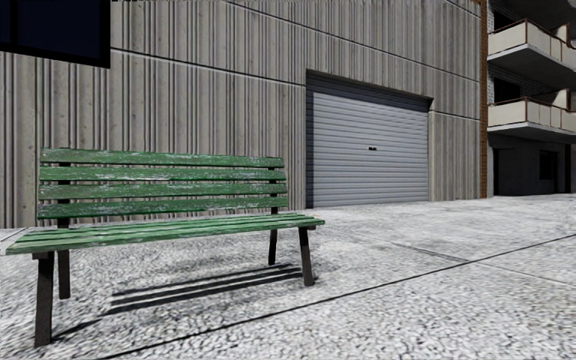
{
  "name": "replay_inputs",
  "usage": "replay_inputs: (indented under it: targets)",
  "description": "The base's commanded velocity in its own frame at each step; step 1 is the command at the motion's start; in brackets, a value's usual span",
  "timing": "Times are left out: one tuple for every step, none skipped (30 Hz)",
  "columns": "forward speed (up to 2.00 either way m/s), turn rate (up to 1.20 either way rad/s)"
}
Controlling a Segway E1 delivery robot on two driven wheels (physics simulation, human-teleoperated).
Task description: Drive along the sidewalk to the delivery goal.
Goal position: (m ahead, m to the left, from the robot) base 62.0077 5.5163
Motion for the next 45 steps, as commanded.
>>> replay_inputs:
  targets:
    - [0.00,-0.63]
    - [0.00,-0.63]
    - [0.00,-0.63]
    - [0.00,-0.63]
    - [0.00,-0.63]
    - [0.00,-0.63]
    - [0.00,-0.63]
    - [0.00,-0.63]
    - [0.00,-0.63]
    - [0.00,-0.63]
    - [0.00,-0.63]
    - [0.00,-0.63]
    - [0.00,-0.63]
    - [0.00,-0.63]
    - [0.00,-0.63]
    - [0.00,-0.63]
    - [0.00,-0.63]
    - [0.00,-0.63]
    - [0.00,-0.63]
    - [0.00,-0.63]
    - [0.00,-0.63]
    - [0.00,-0.63]
    - [0.00,-0.24]
    - [0.00,-0.24]
    - [0.00,0.00]
    - [0.00,0.00]
    - [0.02,0.00]
    - [0.07,0.00]
    - [0.07,0.00]
    - [0.10,0.00]
    - [0.15,0.00]
    - [0.15,0.00]
    - [0.21,0.00]
    - [0.29,0.00]
    - [0.35,-0.38]
    - [0.35,-0.38]
    - [0.36,-0.71]
    - [0.36,-0.81]
    - [0.36,-0.84]
    - [0.36,-0.84]
    - [0.36,-0.85]
    - [0.36,-0.81]
    - [0.36,-0.73]
    - [0.36,-0.73]
    - [0.40,-0.33]
